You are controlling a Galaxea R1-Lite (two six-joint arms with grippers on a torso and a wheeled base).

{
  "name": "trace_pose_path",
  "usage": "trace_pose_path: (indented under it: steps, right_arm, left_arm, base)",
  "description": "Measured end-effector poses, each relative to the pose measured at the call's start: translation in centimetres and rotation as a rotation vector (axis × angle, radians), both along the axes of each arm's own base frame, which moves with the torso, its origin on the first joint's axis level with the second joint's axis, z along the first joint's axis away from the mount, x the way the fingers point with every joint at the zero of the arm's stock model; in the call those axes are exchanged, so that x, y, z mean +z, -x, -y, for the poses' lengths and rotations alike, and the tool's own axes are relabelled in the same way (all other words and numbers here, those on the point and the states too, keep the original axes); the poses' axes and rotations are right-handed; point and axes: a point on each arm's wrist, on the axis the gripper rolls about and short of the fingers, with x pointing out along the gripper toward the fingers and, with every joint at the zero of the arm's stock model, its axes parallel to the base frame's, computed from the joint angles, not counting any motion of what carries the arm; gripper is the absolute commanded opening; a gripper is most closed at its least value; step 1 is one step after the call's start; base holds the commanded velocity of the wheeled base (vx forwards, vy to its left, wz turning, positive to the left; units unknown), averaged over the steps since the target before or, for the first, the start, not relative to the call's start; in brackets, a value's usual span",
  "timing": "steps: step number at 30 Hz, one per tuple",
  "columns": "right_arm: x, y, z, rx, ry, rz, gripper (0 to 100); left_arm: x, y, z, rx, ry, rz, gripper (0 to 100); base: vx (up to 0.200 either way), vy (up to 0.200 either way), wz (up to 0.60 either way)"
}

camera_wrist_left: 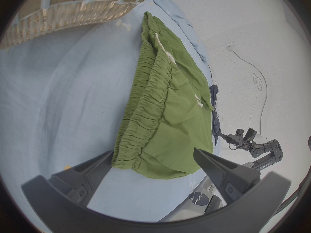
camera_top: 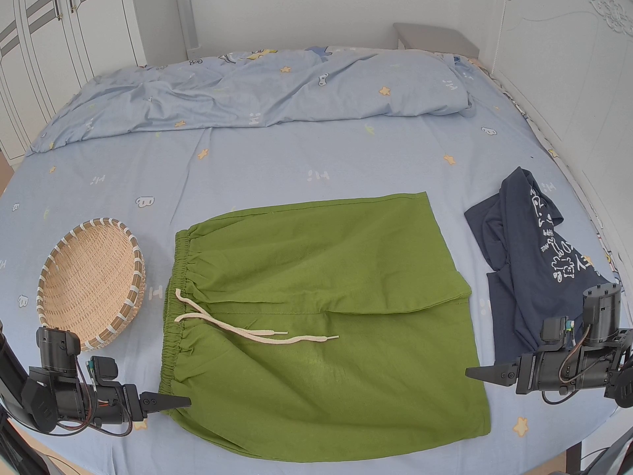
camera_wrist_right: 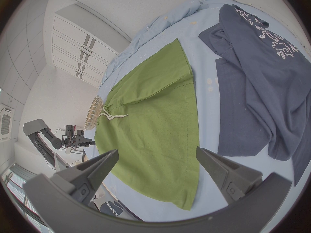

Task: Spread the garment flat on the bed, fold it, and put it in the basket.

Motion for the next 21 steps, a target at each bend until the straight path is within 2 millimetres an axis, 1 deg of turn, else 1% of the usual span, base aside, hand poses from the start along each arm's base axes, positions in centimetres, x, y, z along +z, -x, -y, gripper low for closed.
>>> trace_pose_path:
  steps: [4, 5, 16, 21]
  right_arm:
    - [-0.01, 0.01, 0.01, -0.001, 0.001, 0.0, 100]
    - [-0.01, 0.01, 0.01, -0.001, 0.0, 0.0, 100]
    - [-0.1, 0.09, 0.04, -0.001, 0.002, -0.005, 100]
    - [-0.17, 0.13, 0.15, -0.006, 0.003, -0.009, 100]
  left_arm:
    - [-0.28, -0.12, 0.04, -0.003, 0.001, 0.0, 100]
    - [-0.38, -0.13, 0.04, -0.004, 0.001, -0.004, 0]
    - [-0.92, -0.22, -0.19, 0.009, -0.001, -0.031, 0]
    - [-1.02, 0.14, -0.28, 0.019, -0.009, -0.041, 0]
  base:
    - [0.0, 0.0, 0.0]
    - [0.0, 0.0, 0.0]
    - [0.0, 0.0, 0.0]
    - [0.0, 0.0, 0.0]
